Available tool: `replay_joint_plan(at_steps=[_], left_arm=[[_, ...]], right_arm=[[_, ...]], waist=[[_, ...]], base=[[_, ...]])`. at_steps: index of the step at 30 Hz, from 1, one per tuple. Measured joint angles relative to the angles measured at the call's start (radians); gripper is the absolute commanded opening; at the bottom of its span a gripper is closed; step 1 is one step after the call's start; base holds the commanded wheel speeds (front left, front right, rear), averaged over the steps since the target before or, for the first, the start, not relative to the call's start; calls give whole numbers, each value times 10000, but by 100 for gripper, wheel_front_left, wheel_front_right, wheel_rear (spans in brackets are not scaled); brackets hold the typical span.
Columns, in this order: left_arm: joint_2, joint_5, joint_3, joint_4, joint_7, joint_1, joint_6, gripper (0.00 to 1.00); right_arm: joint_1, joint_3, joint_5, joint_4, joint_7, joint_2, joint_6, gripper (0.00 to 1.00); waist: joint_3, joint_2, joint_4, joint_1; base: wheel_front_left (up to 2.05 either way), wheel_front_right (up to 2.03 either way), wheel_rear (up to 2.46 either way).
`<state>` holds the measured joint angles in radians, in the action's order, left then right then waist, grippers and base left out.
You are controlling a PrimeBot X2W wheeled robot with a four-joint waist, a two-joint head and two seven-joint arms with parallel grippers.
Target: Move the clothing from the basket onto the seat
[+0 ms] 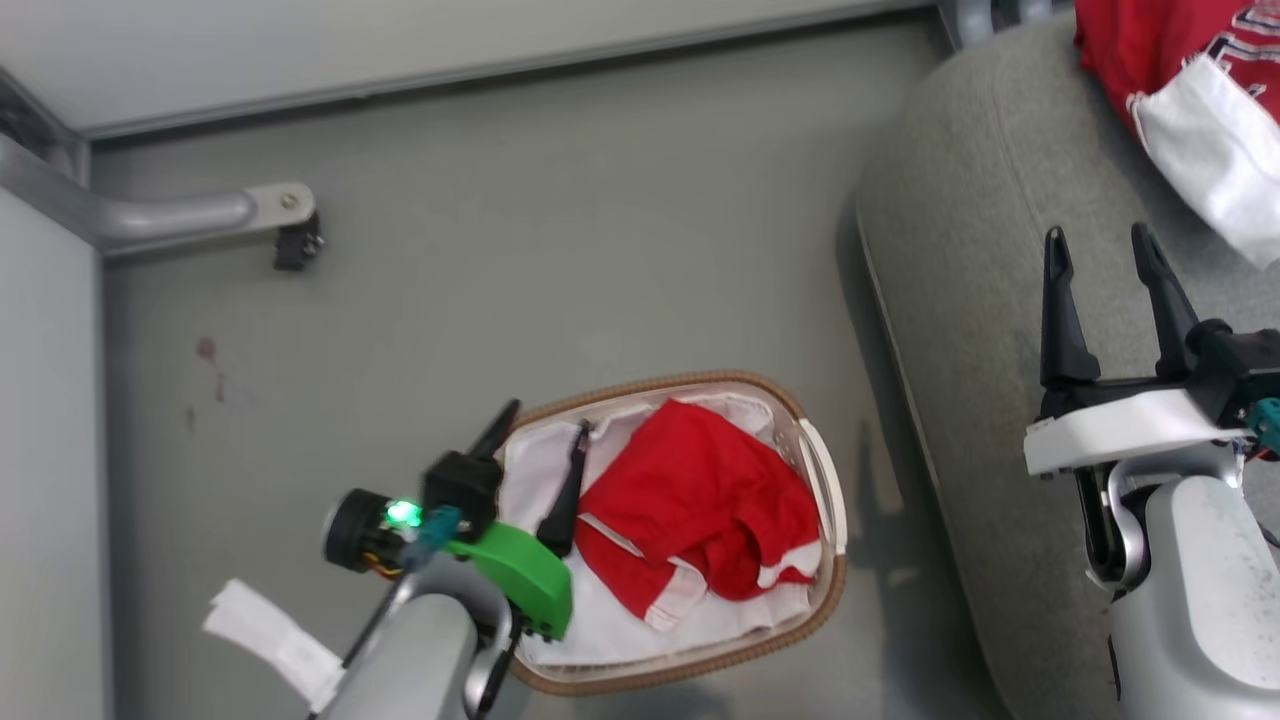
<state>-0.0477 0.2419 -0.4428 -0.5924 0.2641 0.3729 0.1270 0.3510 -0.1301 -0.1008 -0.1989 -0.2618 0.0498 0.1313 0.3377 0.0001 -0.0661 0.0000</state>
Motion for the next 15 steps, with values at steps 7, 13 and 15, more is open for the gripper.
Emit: replay_joint_plan(at_steps=[7, 13, 15], left_arm=[[13, 117, -1735, -1636, 0, 990, 6, 100], [0, -165, -2623, -3179, 0, 1862, 8, 100], [2, -232, -2986, -3557, 0, 2088, 8, 100]], right_arm=[[512, 115, -249, 401, 0, -2, 0, 100], [805, 529, -518, 779, 0, -2, 0, 100], [891, 633, -602, 871, 0, -2, 0, 100]], waist=[[1360, 0, -544, 0], [2437, 0, -1033, 0], [2750, 0, -1186, 1]], base=[[0, 0, 0], [0, 0, 0], [0, 0, 0]])
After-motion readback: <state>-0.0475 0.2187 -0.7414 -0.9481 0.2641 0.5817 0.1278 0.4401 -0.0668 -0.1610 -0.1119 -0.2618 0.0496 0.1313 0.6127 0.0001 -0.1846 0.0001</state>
